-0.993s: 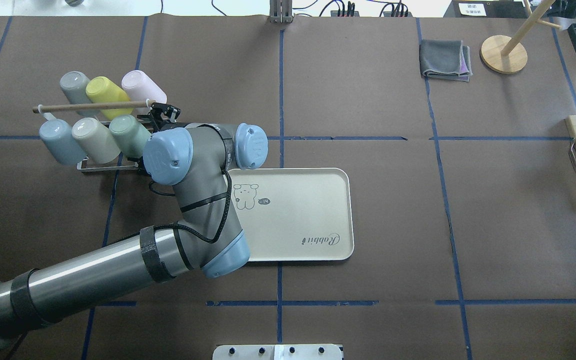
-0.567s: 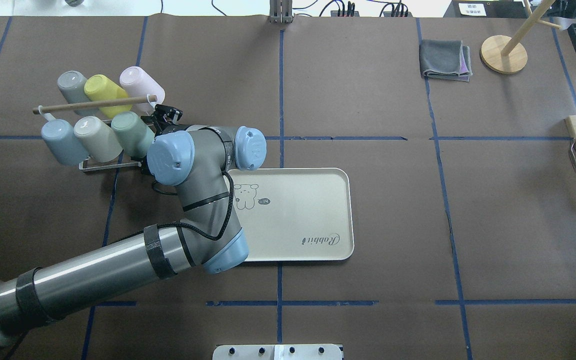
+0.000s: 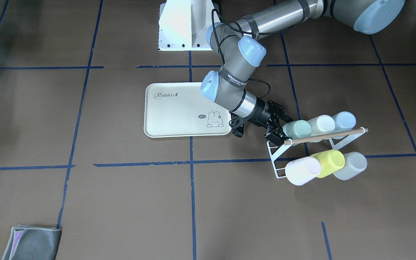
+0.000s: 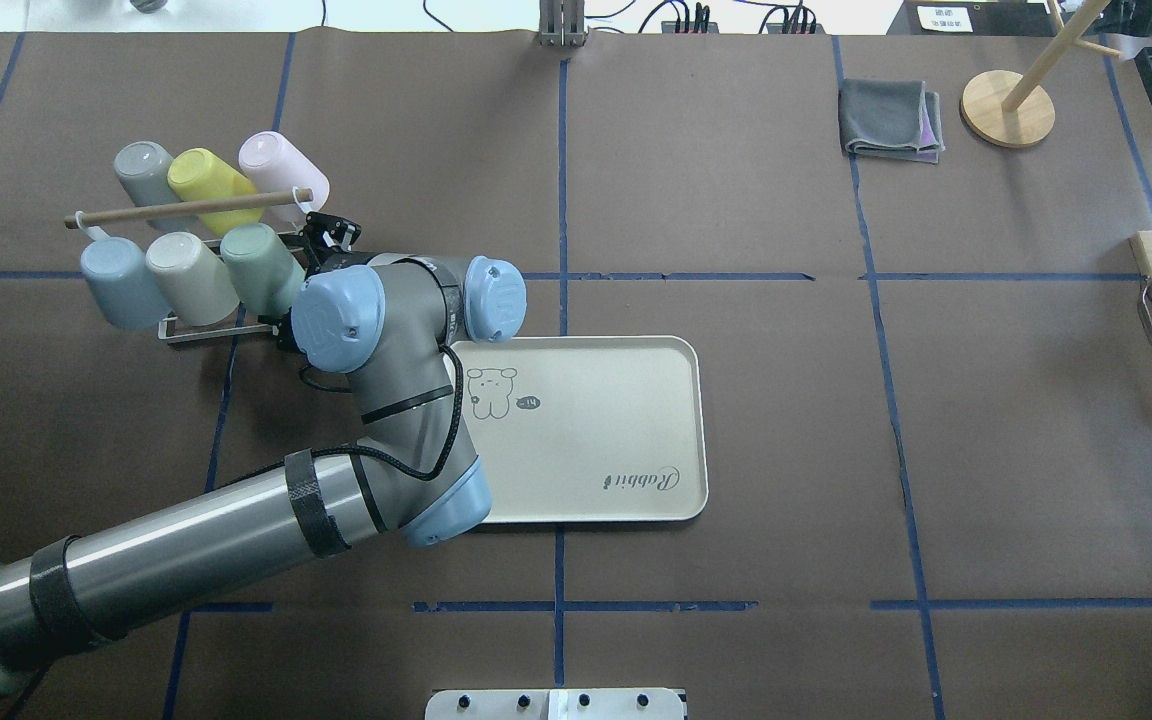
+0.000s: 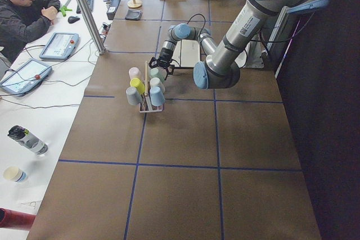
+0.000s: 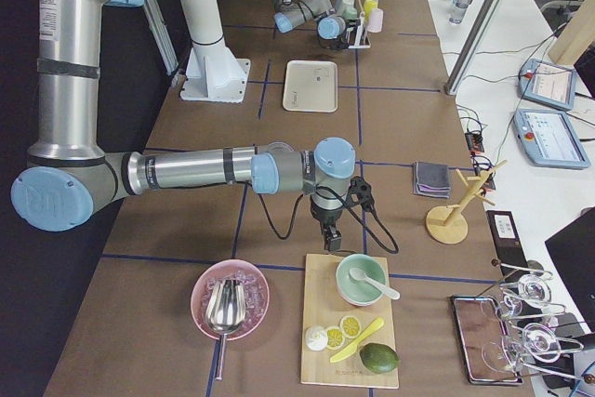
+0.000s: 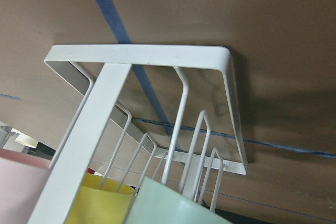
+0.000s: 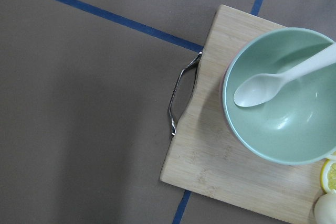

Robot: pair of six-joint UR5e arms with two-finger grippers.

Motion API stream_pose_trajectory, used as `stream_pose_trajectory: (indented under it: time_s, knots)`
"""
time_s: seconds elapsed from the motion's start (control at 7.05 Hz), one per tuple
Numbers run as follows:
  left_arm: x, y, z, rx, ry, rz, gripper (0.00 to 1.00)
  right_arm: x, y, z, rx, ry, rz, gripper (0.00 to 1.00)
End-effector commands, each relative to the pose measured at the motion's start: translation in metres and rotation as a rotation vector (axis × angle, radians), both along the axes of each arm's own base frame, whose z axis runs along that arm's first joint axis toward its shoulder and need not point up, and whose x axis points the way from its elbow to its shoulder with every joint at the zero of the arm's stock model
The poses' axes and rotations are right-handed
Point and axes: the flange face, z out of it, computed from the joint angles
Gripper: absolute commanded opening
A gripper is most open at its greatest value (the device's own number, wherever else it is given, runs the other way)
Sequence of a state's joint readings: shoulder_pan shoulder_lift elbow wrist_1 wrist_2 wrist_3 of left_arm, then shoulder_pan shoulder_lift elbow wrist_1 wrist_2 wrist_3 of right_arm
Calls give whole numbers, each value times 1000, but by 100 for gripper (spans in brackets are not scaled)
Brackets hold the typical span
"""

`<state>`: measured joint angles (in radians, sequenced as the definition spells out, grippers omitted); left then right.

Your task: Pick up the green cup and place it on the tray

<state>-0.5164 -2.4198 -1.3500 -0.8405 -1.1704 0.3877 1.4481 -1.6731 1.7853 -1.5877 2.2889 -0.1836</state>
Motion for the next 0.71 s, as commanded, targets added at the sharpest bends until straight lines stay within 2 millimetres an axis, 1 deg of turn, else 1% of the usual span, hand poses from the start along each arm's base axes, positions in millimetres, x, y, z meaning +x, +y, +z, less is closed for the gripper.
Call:
stream_pose_trajectory:
  time_s: [0.0,0.28,0.43,0.57]
  knots:
    - [-1,-1,2,-5,-6,10,99,0,0,2,-1,1,-3,99]
    - [-3,0,5,-9,-9,14,99,0,0,2,-1,1,-3,99]
    - [-3,0,5,-4,-1,11,91,0,0,2,0,2,-4,99]
    - [-4,-1,3,2,6,-2,80,0,0,2,-1,2,-3,99]
